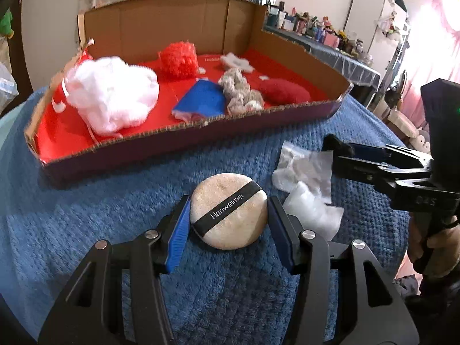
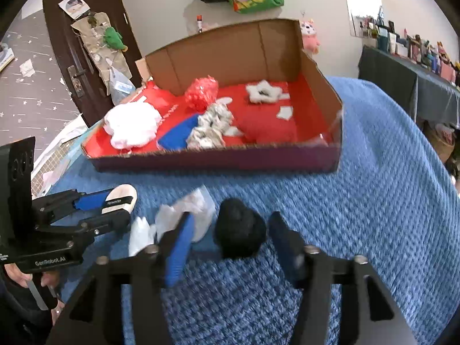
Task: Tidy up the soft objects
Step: 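Carry the powder puff with the left tool while the right tool carries the black ball into the box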
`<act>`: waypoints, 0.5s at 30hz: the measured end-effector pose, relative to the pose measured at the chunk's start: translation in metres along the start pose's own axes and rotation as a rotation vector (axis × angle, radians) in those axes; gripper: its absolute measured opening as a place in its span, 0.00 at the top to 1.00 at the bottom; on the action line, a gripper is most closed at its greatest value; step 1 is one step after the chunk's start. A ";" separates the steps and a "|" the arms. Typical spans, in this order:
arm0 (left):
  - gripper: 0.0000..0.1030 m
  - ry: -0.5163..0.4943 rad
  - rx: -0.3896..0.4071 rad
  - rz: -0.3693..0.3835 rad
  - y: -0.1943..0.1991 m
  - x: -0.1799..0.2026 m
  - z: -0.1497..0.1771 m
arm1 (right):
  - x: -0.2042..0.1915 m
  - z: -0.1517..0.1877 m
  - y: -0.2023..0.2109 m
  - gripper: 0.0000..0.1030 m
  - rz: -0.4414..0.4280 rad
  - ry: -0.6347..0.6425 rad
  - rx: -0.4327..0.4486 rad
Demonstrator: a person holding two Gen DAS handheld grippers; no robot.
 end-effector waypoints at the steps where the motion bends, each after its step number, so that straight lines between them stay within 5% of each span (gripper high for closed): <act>1: 0.51 0.000 -0.002 -0.003 -0.002 0.000 0.001 | 0.001 0.001 0.000 0.32 0.000 -0.004 -0.004; 10: 0.50 -0.008 0.007 -0.011 -0.002 0.003 0.003 | 0.007 0.002 0.001 0.31 0.036 0.027 0.006; 13: 0.50 -0.007 0.013 -0.009 -0.001 0.002 0.003 | 0.007 0.001 -0.001 0.50 0.028 0.035 0.001; 14: 0.51 -0.006 0.016 -0.006 0.000 0.002 0.003 | 0.007 0.001 -0.002 0.66 0.017 0.036 -0.002; 15: 0.51 -0.006 0.025 -0.006 0.002 0.002 0.002 | 0.006 0.001 -0.002 0.68 0.006 0.035 0.001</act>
Point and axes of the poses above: each gripper's, at about its wrist camera, not at the fingertips, and y roughly against the way its jaws point, x to its right, z to its underside, the point moved 4 cm from there along -y, roughly the way its jaws point, and after that the axes turned 6 degrees about -z, right-handed, at the moved point
